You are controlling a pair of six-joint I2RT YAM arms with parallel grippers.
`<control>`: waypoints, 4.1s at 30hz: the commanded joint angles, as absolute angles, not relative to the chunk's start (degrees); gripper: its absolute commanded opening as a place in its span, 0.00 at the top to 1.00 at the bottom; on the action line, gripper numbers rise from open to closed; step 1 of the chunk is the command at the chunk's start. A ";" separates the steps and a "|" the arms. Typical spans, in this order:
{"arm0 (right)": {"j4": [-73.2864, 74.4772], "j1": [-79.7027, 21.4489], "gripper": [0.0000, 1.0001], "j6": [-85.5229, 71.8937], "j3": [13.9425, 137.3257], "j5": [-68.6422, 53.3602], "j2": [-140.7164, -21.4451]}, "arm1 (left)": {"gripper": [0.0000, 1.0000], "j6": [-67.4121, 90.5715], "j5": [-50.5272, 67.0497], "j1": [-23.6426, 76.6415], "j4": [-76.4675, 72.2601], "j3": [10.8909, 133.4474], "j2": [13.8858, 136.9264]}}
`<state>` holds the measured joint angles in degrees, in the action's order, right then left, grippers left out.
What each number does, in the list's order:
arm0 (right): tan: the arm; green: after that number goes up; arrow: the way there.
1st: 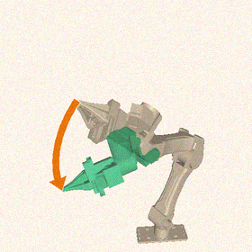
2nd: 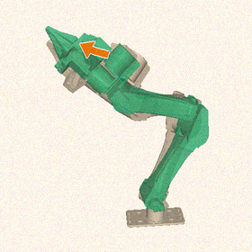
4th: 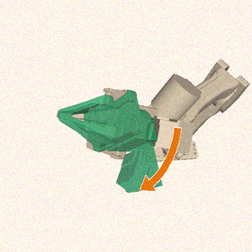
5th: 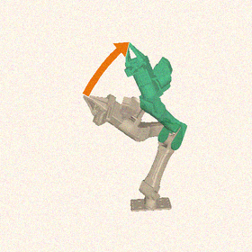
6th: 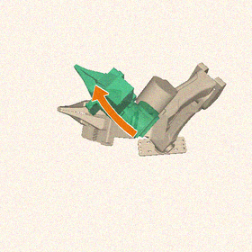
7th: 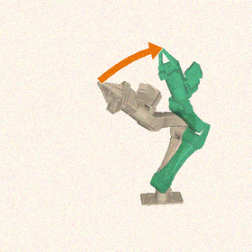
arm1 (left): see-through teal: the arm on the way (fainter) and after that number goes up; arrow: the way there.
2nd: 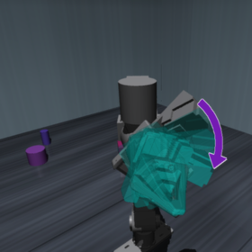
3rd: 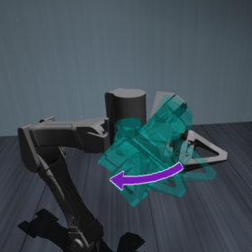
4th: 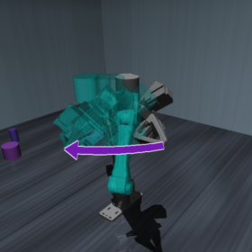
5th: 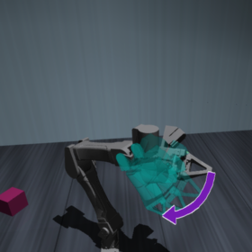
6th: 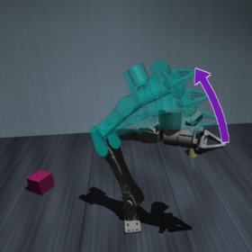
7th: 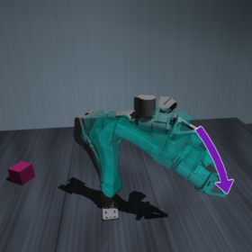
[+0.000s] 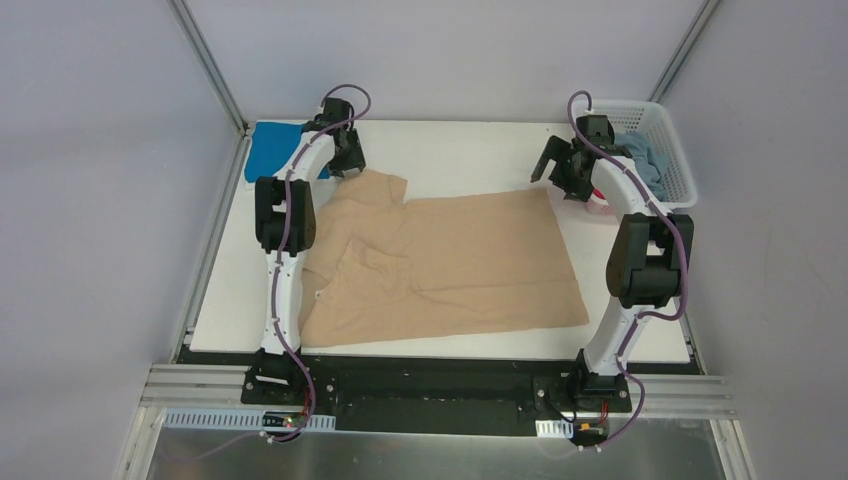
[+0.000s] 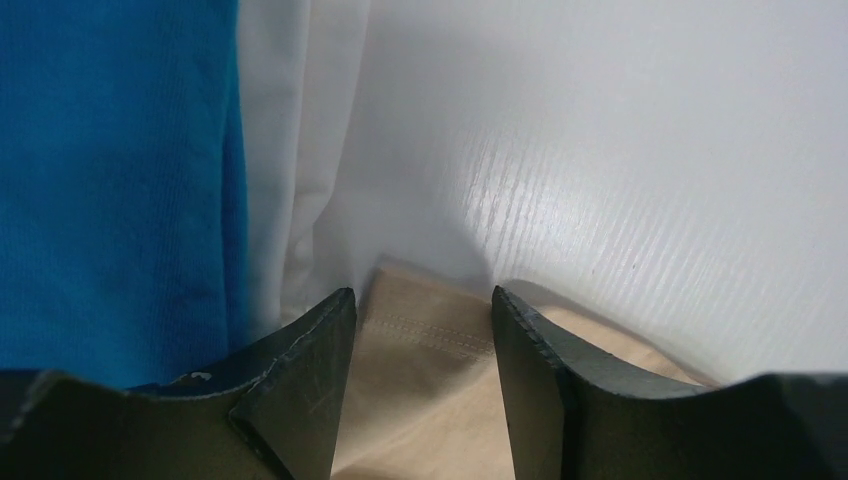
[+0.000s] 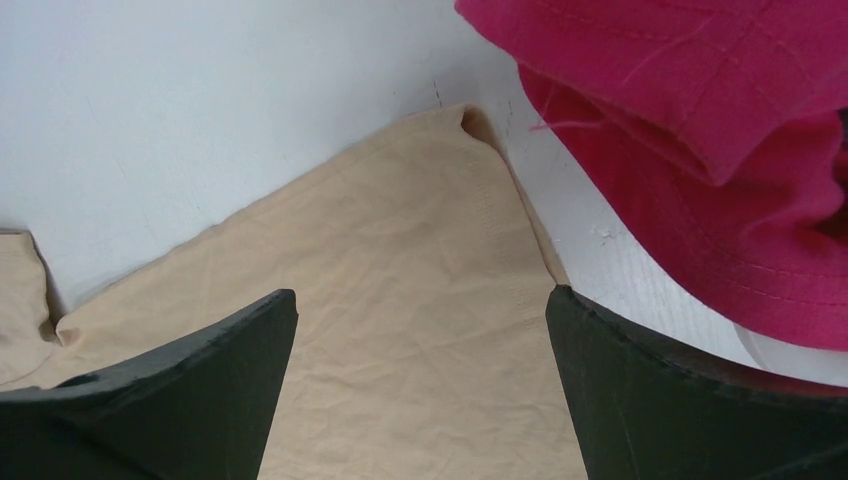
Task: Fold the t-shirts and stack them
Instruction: Grab the side of the flattened tshirt furthest away from the robot with both arms, then fold the other side of the tshirt into a rectangle
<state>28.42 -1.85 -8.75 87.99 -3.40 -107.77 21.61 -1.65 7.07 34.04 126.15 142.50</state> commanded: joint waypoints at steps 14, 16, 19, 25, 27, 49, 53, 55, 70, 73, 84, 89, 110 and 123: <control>27.87 -1.62 0.01 -9.52 88.73 2.08 -108.28 | 1.00 19.17 0.32 8.07 36.94 122.40 138.95; 27.56 -1.67 0.01 -10.31 89.63 3.20 -109.01 | 1.00 19.65 -1.75 8.28 36.12 122.03 137.21; 27.31 -1.73 0.01 -10.56 91.39 4.02 -110.56 | 1.00 20.56 -6.10 9.05 34.84 120.48 133.80; 25.92 -2.20 0.01 -9.74 93.35 4.02 -113.02 | 1.00 21.79 -11.48 10.15 30.90 115.59 128.75; 25.52 -2.53 0.01 -8.98 93.94 4.01 -113.78 | 1.00 21.80 -11.74 10.19 30.04 114.10 127.48; 33.33 -4.58 0.17 -9.45 114.91 9.59 -134.63 | 1.00 20.70 -9.10 11.17 23.85 103.24 121.30; 34.39 -4.57 0.24 -9.10 114.87 11.74 -135.41 | 1.00 20.65 -8.53 11.19 23.34 103.11 121.29; 34.45 -4.58 0.28 -8.70 114.45 11.46 -135.36 | 1.00 20.74 -8.53 11.18 23.08 102.93 121.29; 33.89 -6.50 0.46 -6.89 109.77 14.19 -131.79 | 1.00 21.26 -8.13 11.22 22.32 101.44 119.97; 33.66 -6.94 0.49 -6.69 109.09 15.35 -131.65 | 1.00 21.44 -7.88 11.20 22.24 101.35 119.97; 32.62 -8.71 0.82 -7.49 107.60 19.04 -130.21 | 1.00 22.18 -7.84 11.16 22.15 100.24 118.82; 31.46 -9.41 1.00 -8.16 105.85 21.34 -128.58 | 1.00 22.65 -7.69 11.16 21.93 98.91 117.77; 27.15 -11.30 1.00 -8.24 84.85 17.67 -107.14 | 1.00 26.88 -8.79 14.68 19.34 71.18 92.82; 27.73 -11.92 1.00 -10.50 70.69 22.22 -92.47 | 1.00 33.85 -13.61 20.07 22.39 52.41 68.32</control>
